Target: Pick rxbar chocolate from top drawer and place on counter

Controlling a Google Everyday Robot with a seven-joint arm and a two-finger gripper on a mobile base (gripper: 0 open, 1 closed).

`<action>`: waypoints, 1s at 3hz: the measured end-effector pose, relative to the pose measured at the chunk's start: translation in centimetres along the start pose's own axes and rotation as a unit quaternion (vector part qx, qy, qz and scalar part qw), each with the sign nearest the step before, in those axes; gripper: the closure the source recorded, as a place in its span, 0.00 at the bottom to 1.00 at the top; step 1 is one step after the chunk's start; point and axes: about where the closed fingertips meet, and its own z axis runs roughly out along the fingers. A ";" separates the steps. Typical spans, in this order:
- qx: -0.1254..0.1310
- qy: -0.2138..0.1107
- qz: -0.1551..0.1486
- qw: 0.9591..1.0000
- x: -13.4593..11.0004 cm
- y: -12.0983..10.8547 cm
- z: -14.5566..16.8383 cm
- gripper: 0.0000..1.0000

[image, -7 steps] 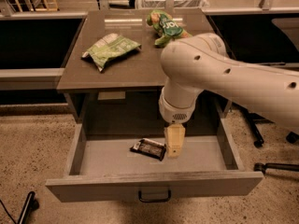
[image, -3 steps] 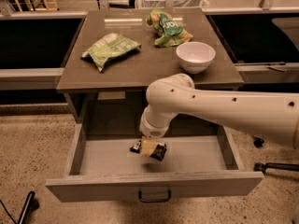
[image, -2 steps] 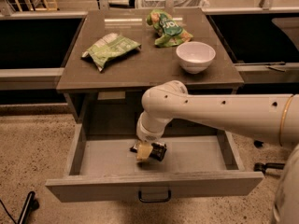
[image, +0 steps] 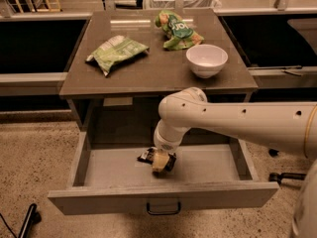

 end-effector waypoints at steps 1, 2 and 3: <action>-0.001 0.004 0.025 1.000 1.9 0.1 -0.5 0.50; 0.002 0.006 0.034 0.999 3.0 0.3 -1.2 0.73; 0.011 0.001 0.020 1.000 2.9 0.2 -2.4 0.96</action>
Offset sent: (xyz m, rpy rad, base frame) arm -0.0092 -0.0481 0.0100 -0.0105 0.0118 -0.0952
